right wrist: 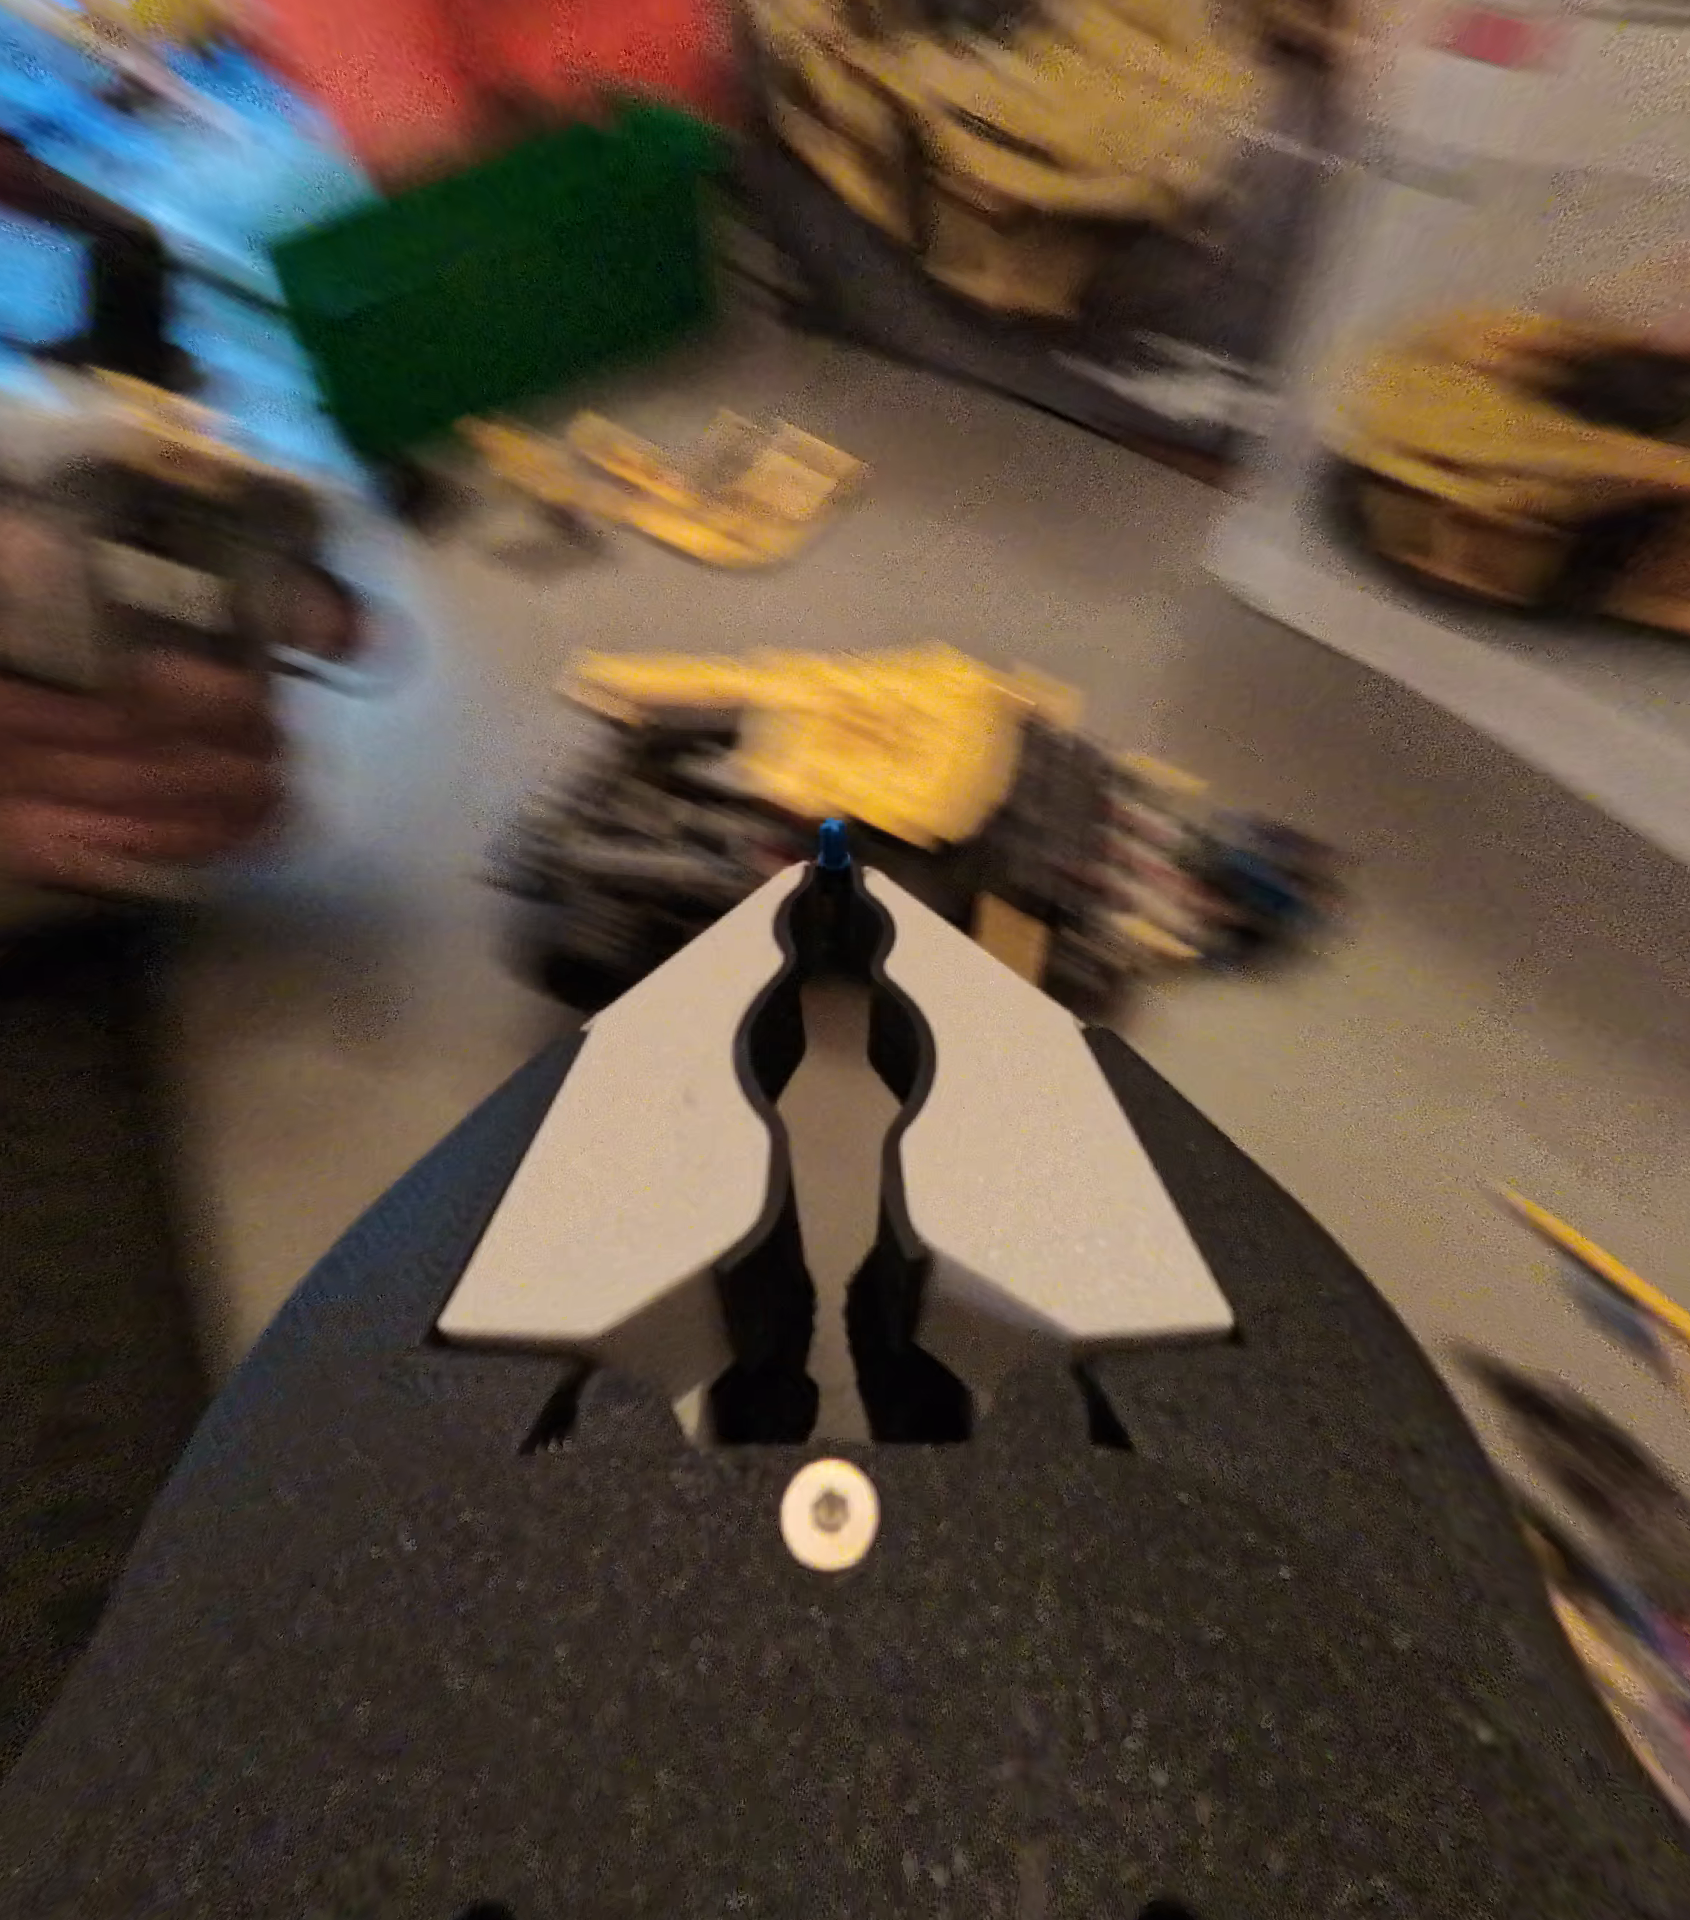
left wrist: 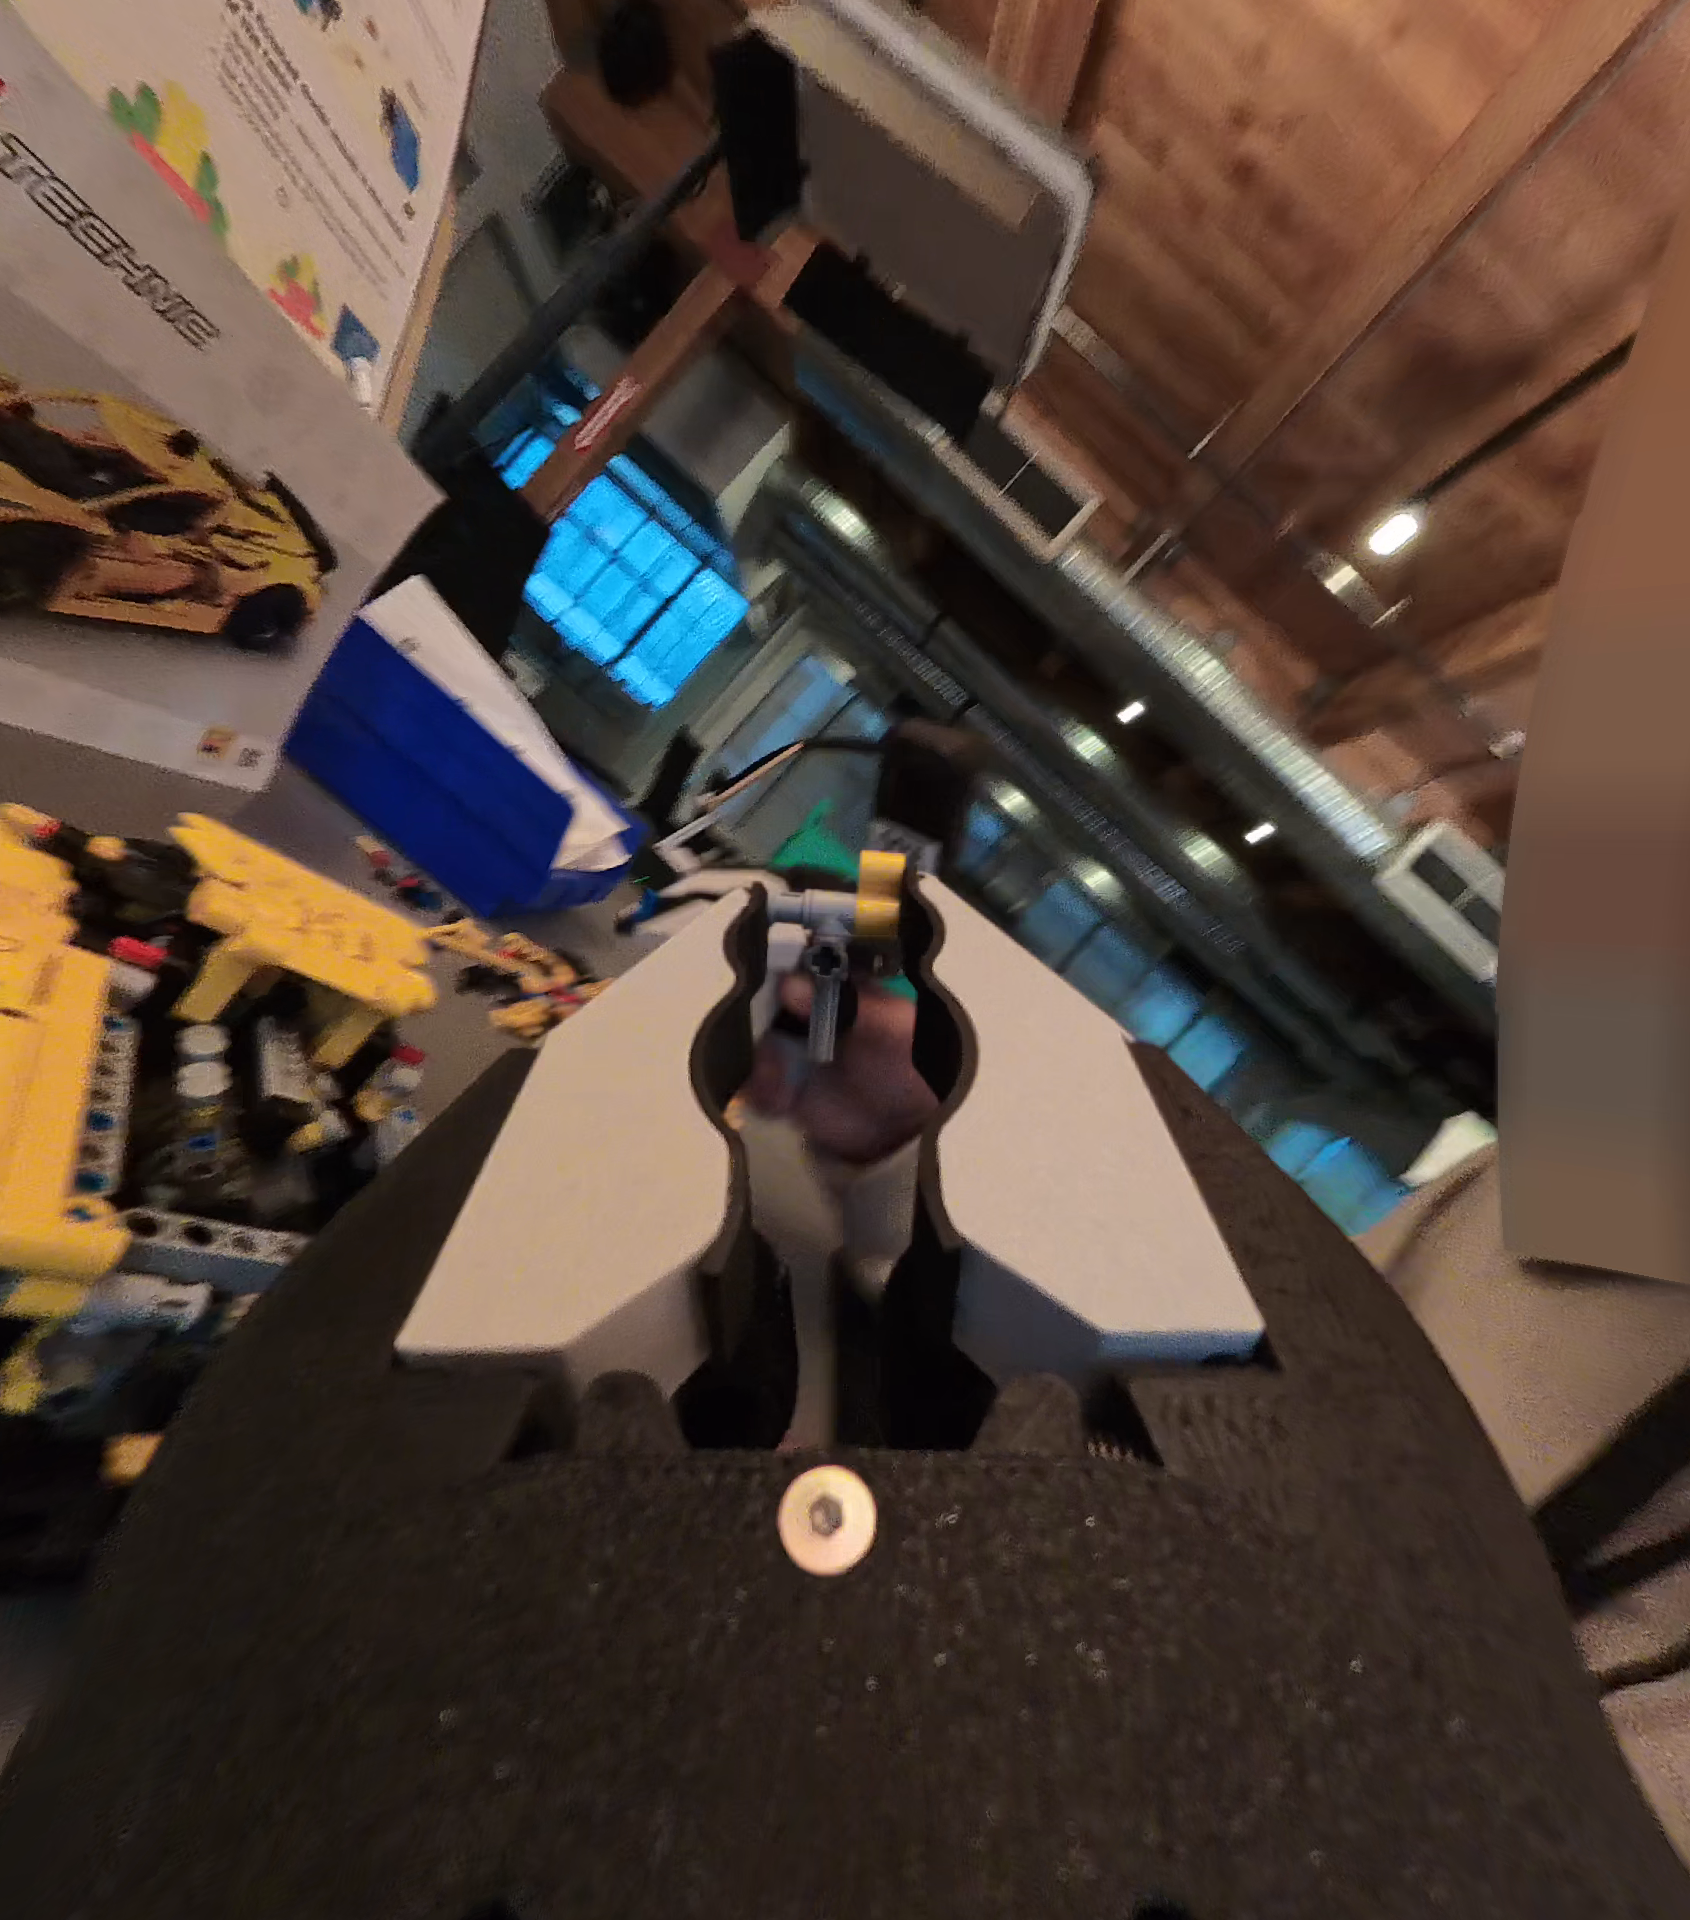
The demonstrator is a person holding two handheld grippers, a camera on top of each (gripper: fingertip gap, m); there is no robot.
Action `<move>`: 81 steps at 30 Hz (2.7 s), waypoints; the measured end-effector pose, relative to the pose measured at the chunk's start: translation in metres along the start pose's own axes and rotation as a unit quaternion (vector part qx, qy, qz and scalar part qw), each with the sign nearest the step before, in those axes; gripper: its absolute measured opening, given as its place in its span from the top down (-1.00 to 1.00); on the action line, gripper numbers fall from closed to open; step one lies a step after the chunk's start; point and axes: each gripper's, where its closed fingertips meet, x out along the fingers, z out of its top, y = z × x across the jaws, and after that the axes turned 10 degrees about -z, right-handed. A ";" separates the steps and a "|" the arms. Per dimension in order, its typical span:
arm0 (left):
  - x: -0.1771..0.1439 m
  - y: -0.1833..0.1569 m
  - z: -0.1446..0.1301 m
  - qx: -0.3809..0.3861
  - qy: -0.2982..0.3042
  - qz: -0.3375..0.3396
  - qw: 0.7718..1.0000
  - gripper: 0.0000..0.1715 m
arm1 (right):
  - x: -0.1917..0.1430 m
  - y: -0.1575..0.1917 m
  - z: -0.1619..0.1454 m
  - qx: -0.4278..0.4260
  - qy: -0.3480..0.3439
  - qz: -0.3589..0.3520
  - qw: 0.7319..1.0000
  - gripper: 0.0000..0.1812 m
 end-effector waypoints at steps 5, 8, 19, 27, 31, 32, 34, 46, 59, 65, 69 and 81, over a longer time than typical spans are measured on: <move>-0.001 0.017 -0.019 0.215 0.127 0.138 0.958 0.71 | -0.085 -0.137 -0.111 0.023 0.233 -0.226 0.946 0.97; 0.001 0.022 -0.026 0.354 0.190 0.194 0.895 0.73 | -0.105 -0.150 -0.138 0.050 0.248 -0.230 0.940 0.96; 0.010 0.015 -0.054 0.557 0.288 0.201 0.752 0.72 | -0.040 0.042 0.022 0.059 -0.046 0.102 0.992 0.74; 0.006 0.017 -0.063 0.611 0.330 0.206 0.689 0.72 | 0.008 0.136 0.010 0.072 -0.003 0.248 0.966 0.72; 0.007 0.016 -0.067 0.628 0.341 0.203 0.670 0.72 | 0.008 0.134 0.007 0.077 -0.001 0.253 0.964 0.84; 0.006 0.017 -0.068 0.628 0.348 0.203 0.666 0.71 | 0.009 0.134 0.005 0.077 0.002 0.253 0.964 0.84; 0.005 0.018 -0.070 0.628 0.354 0.206 0.662 0.72 | 0.010 0.135 0.003 0.079 0.002 0.258 0.963 0.84; 0.008 0.006 -0.042 0.452 0.242 0.214 0.831 0.61 | -0.005 0.113 0.040 0.197 -0.105 0.290 0.930 0.94; 0.027 -0.019 -0.036 0.115 0.085 0.036 0.989 0.85 | -0.016 0.132 0.069 0.225 -0.198 0.329 0.895 0.94; 0.025 -0.013 -0.039 0.089 0.076 0.038 0.992 0.89 | -0.014 0.125 0.071 0.274 -0.205 0.333 0.879 0.95; 0.026 -0.011 -0.038 0.055 0.069 0.031 0.996 0.71 | -0.011 0.125 0.068 0.277 -0.197 0.332 0.880 0.95; 0.022 -0.010 -0.039 0.044 0.079 0.022 0.996 0.84 | -0.007 0.132 0.062 0.269 -0.167 0.342 0.885 0.96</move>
